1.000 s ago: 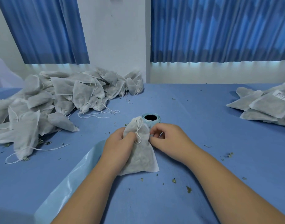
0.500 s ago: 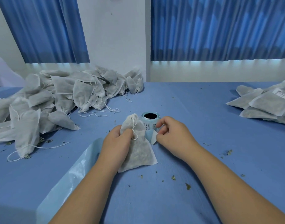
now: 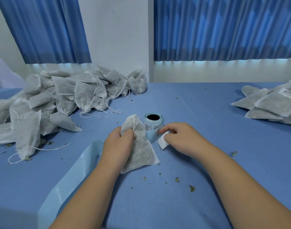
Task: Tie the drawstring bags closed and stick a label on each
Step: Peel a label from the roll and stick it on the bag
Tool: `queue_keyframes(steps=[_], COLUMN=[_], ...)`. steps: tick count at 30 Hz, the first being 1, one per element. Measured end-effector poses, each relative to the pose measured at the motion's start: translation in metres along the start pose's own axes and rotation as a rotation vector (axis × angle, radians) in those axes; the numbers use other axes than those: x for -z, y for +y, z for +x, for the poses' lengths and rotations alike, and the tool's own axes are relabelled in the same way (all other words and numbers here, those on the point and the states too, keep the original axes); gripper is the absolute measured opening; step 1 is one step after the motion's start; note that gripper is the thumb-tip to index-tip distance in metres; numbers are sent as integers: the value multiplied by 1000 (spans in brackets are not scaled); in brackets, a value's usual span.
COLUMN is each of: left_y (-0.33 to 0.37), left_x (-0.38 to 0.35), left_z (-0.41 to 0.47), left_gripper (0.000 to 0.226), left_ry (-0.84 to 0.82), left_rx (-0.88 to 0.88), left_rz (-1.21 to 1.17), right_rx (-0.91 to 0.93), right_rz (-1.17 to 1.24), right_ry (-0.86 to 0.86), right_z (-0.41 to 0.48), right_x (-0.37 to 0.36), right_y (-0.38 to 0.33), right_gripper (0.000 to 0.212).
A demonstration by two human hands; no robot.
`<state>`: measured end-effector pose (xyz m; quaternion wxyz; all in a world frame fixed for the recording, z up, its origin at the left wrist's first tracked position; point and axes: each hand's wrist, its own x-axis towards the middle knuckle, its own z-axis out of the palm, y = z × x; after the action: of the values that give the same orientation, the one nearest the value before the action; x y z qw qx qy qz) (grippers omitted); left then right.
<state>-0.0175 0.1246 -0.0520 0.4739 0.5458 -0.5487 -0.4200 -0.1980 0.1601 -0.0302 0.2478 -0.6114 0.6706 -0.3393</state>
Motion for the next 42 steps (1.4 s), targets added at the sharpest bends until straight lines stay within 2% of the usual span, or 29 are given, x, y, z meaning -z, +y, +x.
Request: queue_keyframes(steps=[2,4,6,8,10,12,16,18,22,26,32,37,42], left_y=[0,2,5,6,6,6,9,8,7,6,9,9,10], left_x=[0,0,-1,-1,-1,-1,0,1,2,3,6,5,6], left_z=[0,-3,-7,-10,-14,-15,-17,-18,-18,-16,-15,-15,-14], left_gripper=[24,20,7,18,20,15,15,24,21,22,28,31,28], left_ry=[-24,-66,-115,-193,-287,-350,-413,-461,-524,-596,-675,-682,-677], left_rx=[-24,-60,-96,-140,-178,-186,-149,-134,-145,-124,-70,-61,-52], left_rz=[19,30,-2,-65,-86,-68,-71,-111,-148,-260,-413,-439,-467], right_rx=[-7,18,103,192,266,295,309,305,338,413,587,745,806], right_rz=[103,332,640,850,955,1005,814,727,667,558,193,-9,-99], right_ry=[22,-19,-183,-358,-450,-414,-126,-62,19,171,401,454,395], right_z=[-4,-10,-17,-23,-26,-27,-25,-26,-27,-28,-29,-29,-28], right_x=[6,11,13,13,11,9,7,5,1,-2,-6,-8,-6], right_y=[-4,-11,-18,-22,-24,-27,-26,-26,-27,-26,-25,-22,-19], right_gripper=[29,31,32,36,33,29,19,23,24,25,16,17,20])
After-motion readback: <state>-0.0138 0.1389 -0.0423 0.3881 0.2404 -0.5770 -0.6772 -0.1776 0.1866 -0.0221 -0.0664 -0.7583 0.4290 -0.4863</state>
